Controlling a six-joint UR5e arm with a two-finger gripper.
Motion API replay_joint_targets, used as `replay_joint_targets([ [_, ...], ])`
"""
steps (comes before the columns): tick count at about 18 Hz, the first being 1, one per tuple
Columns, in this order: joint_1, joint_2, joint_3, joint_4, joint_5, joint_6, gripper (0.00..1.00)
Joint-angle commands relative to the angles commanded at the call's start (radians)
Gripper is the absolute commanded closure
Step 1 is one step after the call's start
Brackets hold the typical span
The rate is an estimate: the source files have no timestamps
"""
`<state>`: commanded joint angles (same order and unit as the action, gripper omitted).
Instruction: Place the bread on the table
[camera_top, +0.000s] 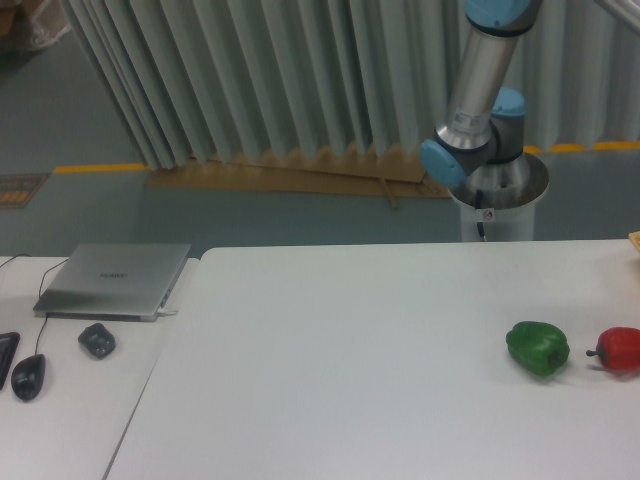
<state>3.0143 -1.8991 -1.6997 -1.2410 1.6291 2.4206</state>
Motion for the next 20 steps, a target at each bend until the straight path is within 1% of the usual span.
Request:
replay_joint_targets([
  [1, 0.002, 0.002, 0.002, 0.000, 0.002, 0.002, 0.50],
  [3, 0.002, 0.002, 0.006, 0.000, 0.002, 0.003, 0.58],
  [5, 0.003, 0.000, 0.009, 0.000, 0.003, 0.003, 0.61],
  [13, 0.005, -0.002, 0.026, -0.005, -0.002, -0.002, 0.61],
  [17, -0.003, 0.015, 0.046, -0.017, -0.003, -0.003, 0.61],
  [20, -0.012, 0.025, 0.077, -0.066, -0.008, -0.012, 0.61],
])
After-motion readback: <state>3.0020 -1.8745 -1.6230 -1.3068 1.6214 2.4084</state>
